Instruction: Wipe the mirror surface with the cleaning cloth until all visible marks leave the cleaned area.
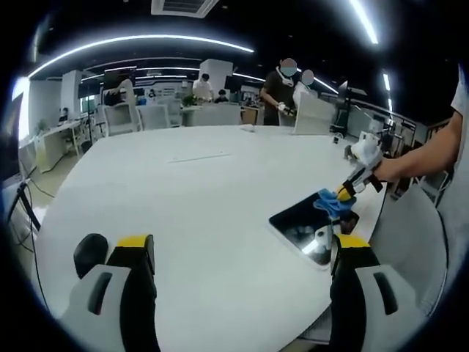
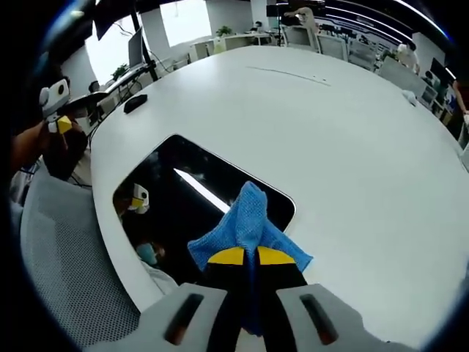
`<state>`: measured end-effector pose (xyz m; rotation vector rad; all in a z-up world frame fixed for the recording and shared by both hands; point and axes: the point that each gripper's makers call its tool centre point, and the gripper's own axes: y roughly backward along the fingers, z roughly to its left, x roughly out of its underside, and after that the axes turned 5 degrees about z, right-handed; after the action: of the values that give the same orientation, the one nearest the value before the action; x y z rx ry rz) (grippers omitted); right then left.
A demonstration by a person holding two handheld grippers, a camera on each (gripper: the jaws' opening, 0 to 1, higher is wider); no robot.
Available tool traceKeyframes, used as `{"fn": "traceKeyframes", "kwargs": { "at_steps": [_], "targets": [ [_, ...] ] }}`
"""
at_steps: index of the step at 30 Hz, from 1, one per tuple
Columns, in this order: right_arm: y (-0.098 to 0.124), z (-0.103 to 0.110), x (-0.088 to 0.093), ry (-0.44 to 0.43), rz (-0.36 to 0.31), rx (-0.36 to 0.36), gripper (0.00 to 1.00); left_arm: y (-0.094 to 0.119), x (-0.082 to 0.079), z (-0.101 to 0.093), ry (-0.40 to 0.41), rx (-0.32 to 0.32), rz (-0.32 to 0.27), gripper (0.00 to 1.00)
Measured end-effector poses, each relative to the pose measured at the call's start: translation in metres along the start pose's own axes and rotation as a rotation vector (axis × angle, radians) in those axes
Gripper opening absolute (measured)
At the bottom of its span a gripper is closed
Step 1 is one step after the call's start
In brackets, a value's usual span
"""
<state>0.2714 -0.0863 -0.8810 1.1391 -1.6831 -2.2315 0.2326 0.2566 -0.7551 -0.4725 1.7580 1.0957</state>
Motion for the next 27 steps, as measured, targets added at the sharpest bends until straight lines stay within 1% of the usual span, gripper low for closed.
{"fn": "traceKeyframes", "kwargs": {
  "at_steps": [3,6,10,16,27],
  "targets": [
    [0.0,0.001,0.0,0.009,0.0,0.012,0.0,-0.001,0.001,0.001,0.005,-0.001,-0.001,0.99],
    [0.001,0.003,0.0,0.007,0.002,0.022,0.0,-0.002,0.003,-0.002,0.006,0.003,0.0,0.99],
    [0.003,0.01,0.005,0.006,0.012,0.018,0.0,-0.002,0.004,-0.002,0.003,0.009,0.001,0.99],
    [0.008,0.016,0.016,-0.004,0.016,0.012,0.0,0.0,0.0,-0.003,0.006,0.004,-0.012,0.99],
    [0.015,0.029,0.031,-0.031,0.024,-0.007,0.0,0.0,0.01,0.007,0.022,0.001,-0.01,0.99]
  ]
}}
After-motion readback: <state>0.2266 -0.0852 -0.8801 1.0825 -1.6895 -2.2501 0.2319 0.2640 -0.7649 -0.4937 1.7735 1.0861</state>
